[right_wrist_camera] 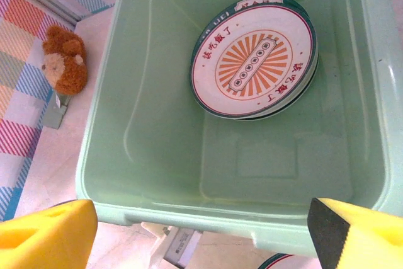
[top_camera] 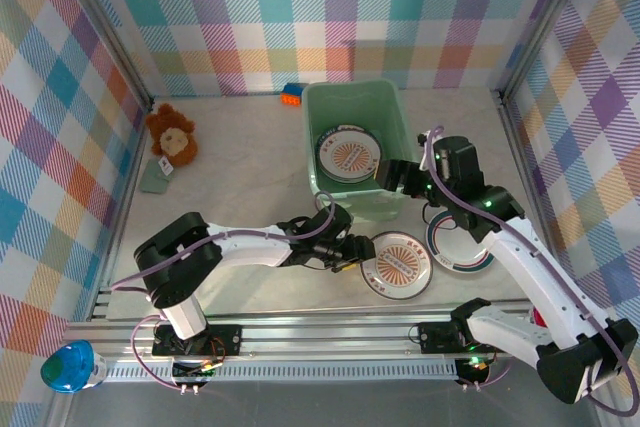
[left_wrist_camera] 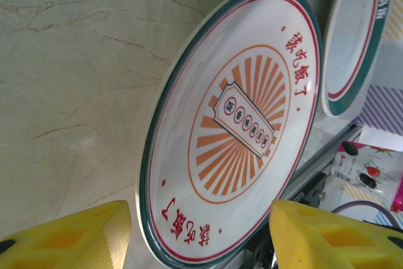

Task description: Place the plates into the plastic bin on the countertop

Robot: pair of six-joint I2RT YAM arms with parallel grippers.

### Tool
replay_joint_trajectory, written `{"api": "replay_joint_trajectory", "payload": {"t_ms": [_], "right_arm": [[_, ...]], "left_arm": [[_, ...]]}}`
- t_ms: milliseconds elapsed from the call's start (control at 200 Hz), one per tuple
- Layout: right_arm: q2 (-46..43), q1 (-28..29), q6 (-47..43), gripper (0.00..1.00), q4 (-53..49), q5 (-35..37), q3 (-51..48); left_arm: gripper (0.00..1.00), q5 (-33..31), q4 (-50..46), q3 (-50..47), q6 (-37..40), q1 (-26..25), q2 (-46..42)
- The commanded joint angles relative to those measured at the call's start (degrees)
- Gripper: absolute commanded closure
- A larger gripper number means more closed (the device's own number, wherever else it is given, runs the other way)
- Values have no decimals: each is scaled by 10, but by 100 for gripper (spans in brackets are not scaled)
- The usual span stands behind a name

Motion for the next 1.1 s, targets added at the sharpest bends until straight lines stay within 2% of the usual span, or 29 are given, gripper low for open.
{"api": "replay_joint_trajectory", "payload": {"t_ms": [0, 180, 255, 560, 655, 780, 875, 1100], "right_arm": [[-14, -2, -13, 12, 11, 4, -9], [-17, -3, -22, 12, 14, 6, -16], [-16, -4, -27, 12, 17, 4, -17], [-10, -8, -29, 11, 37, -16, -23], [-10, -9, -28, 12, 38, -15, -27], [-13, -9, -25, 11, 39, -11, -32], [-15, -10, -22, 11, 39, -9, -33], [-31, -10, -1, 10, 38, -9, -47]], "left_arm": [[41, -27, -47, 30, 1, -15, 14], [41, -39, -73, 60, -2, -20, 41], [41, -46, -112, 82, -2, -24, 57], [44, -30, -127, 111, -12, -27, 100], [50, -32, -138, 117, -12, -26, 105], [67, -40, -157, 117, -14, -26, 102], [76, -45, -162, 111, -16, -26, 95], [89, -64, -163, 85, -18, -26, 60]]}}
